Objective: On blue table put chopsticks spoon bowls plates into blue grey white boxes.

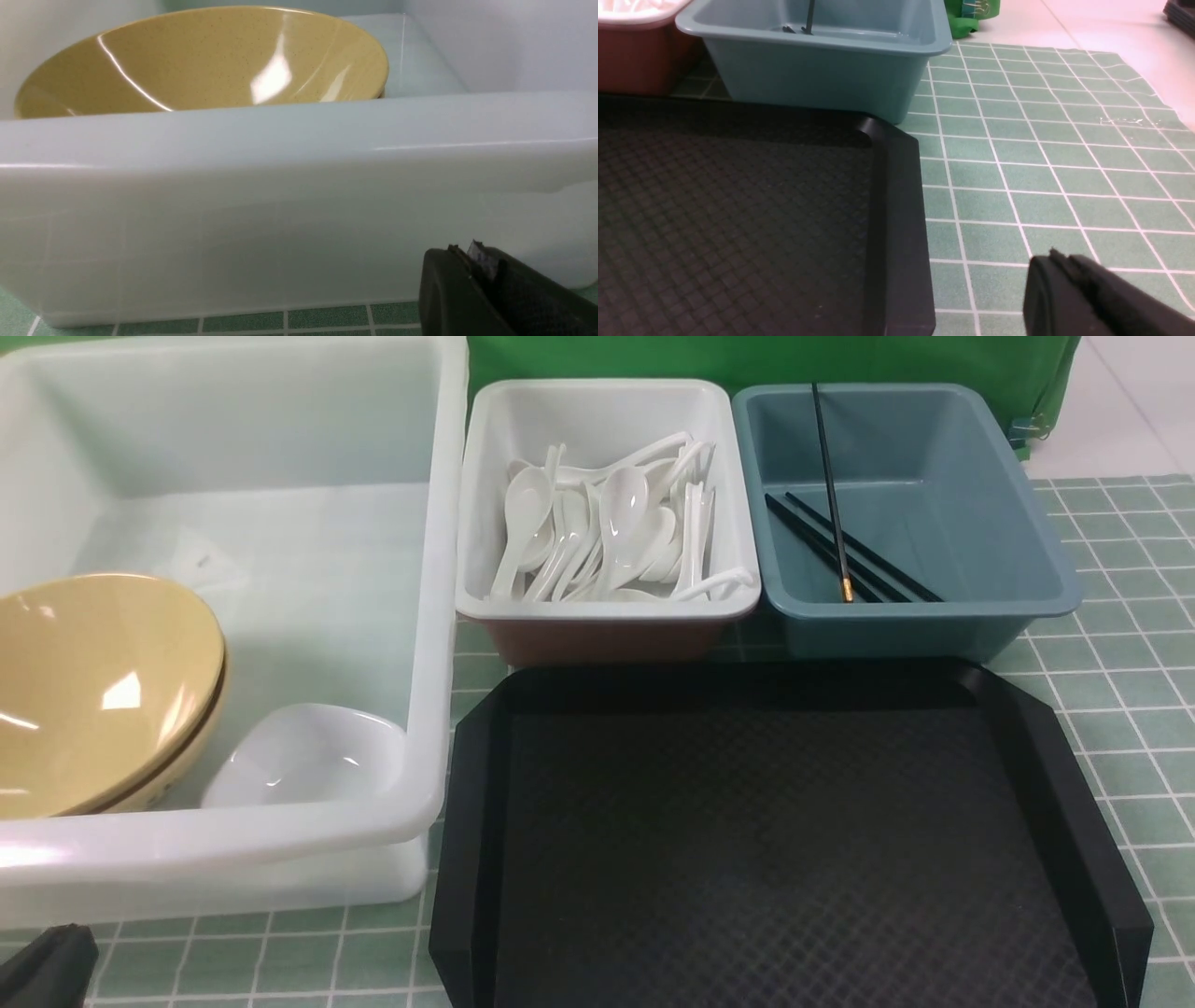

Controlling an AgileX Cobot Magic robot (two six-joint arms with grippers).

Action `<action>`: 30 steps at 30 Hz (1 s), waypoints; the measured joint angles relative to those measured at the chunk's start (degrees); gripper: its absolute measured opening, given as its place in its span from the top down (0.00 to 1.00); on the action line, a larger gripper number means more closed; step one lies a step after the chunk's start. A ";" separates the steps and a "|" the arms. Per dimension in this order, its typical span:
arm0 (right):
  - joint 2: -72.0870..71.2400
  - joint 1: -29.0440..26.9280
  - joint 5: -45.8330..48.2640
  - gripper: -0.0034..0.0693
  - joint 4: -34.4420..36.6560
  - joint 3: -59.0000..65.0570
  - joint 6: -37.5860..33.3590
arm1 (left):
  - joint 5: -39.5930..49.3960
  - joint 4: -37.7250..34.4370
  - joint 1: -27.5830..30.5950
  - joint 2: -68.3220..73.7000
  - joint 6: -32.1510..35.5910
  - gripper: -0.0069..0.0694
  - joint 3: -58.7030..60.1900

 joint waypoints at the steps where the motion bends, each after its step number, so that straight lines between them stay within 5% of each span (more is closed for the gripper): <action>1: 0.00 0.00 0.00 0.86 0.00 0.00 0.00 | 0.07 0.00 0.00 0.00 0.00 0.90 0.00; 30: 0.00 0.00 0.00 0.83 0.00 0.00 0.00 | 0.17 0.00 0.00 0.00 0.00 0.90 -0.04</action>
